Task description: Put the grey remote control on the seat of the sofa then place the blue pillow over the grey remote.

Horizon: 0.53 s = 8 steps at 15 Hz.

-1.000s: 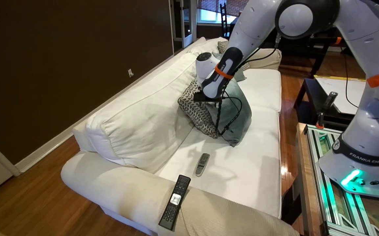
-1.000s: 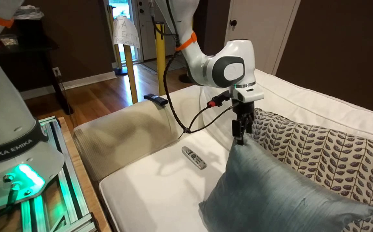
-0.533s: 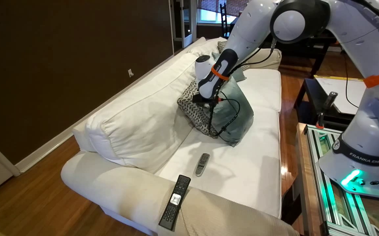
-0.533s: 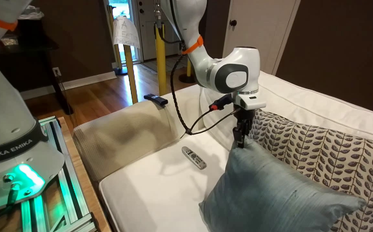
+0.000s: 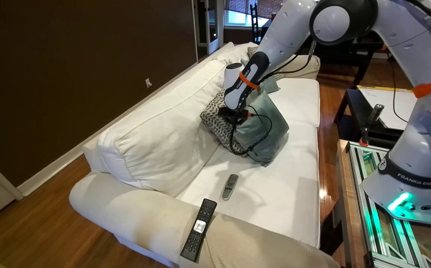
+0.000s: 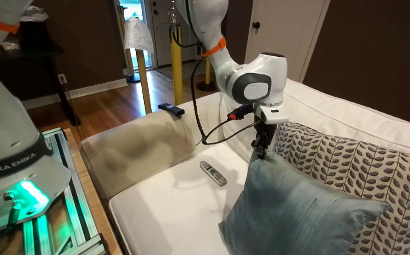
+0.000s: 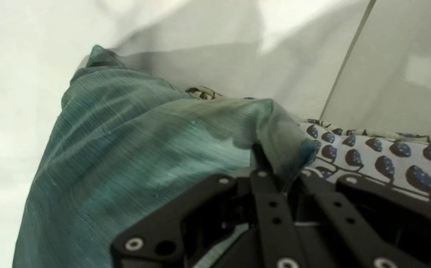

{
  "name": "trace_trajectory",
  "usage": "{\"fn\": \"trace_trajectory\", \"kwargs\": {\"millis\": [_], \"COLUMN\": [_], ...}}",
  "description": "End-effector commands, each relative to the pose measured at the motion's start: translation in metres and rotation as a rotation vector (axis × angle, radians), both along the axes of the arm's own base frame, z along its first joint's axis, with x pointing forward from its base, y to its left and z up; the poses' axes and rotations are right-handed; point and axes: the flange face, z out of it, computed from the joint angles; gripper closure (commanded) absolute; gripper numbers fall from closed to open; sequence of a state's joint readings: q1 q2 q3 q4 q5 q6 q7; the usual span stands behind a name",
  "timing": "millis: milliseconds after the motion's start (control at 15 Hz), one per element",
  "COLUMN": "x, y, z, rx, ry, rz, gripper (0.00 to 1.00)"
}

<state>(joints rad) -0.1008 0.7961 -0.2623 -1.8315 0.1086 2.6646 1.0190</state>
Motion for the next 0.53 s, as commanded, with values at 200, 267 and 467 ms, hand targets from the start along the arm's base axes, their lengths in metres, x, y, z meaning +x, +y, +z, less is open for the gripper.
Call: {"fn": "trace_trajectory", "kwargs": {"millis": [200, 267, 467], "x": [-0.044, -0.054, -0.075], "y": [0.038, 0.046, 0.069], "z": [0.039, 0.044, 0.057], "rx": [0.051, 0.062, 0.092], "ry": [-0.013, -0.009, 0.017], "rz": [-0.057, -0.059, -0.027], "gripper": [0.98, 0.98, 0.98]}}
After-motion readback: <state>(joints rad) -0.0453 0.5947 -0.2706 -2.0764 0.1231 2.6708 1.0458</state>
